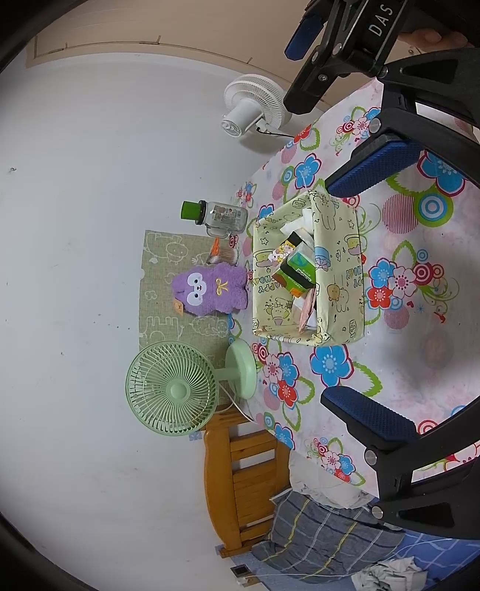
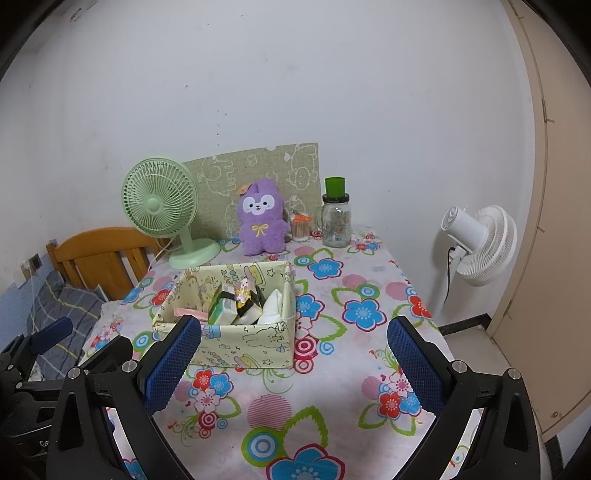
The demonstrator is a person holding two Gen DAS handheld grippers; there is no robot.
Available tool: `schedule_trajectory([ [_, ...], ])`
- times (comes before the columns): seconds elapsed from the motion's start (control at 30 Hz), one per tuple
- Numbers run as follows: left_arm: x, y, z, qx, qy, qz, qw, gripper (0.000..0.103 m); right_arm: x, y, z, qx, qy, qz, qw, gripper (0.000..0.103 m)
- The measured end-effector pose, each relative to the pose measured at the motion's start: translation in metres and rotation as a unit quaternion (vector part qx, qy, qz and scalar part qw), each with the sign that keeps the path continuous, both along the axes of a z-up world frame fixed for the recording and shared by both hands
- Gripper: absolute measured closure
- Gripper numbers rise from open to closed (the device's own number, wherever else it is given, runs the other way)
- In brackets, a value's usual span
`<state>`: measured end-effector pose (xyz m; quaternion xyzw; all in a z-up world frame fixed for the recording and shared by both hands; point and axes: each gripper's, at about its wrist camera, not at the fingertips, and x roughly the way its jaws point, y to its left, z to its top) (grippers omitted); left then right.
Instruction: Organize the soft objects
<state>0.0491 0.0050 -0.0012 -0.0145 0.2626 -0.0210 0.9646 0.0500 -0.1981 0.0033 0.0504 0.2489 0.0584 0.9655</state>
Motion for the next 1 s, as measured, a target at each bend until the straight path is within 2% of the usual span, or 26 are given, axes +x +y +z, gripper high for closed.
schedule_trajectory([
  [1.0, -0.0026, 0.0038, 0.0051, -0.002, -0.004, 0.006, 1.0, 0.0, -0.0047, -0.0005, 0.0008, -0.005, -0.001, -0.004, 1.0, 0.001],
])
